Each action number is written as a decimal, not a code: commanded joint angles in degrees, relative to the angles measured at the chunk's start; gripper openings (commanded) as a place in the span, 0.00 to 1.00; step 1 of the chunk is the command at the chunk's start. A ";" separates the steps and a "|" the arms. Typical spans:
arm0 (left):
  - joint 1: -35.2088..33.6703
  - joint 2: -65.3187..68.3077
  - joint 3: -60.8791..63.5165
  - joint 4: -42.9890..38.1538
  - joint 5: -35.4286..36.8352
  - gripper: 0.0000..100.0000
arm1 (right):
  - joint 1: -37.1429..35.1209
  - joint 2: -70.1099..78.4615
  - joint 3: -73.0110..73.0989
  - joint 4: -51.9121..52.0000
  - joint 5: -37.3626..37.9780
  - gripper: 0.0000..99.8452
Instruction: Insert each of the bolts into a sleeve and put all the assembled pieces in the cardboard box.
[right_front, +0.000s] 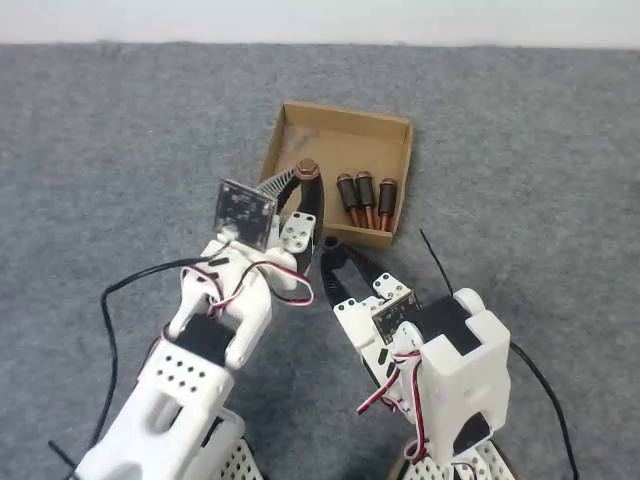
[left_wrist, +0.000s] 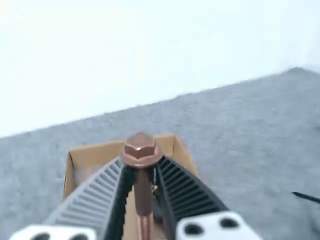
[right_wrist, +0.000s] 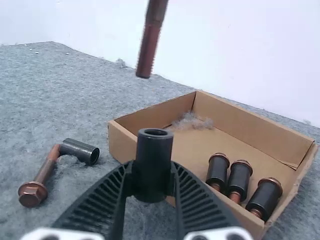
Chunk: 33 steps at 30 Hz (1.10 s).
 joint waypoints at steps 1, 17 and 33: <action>0.26 -4.84 0.04 1.14 10.11 0.01 | -0.57 -0.40 0.00 -1.36 -0.62 0.01; 4.57 -6.24 4.18 1.32 15.12 0.01 | -0.57 -0.40 -0.44 -1.36 -0.70 0.01; 4.48 -5.80 7.43 -4.40 10.73 0.01 | -0.57 -0.40 -0.35 -1.36 -0.70 0.01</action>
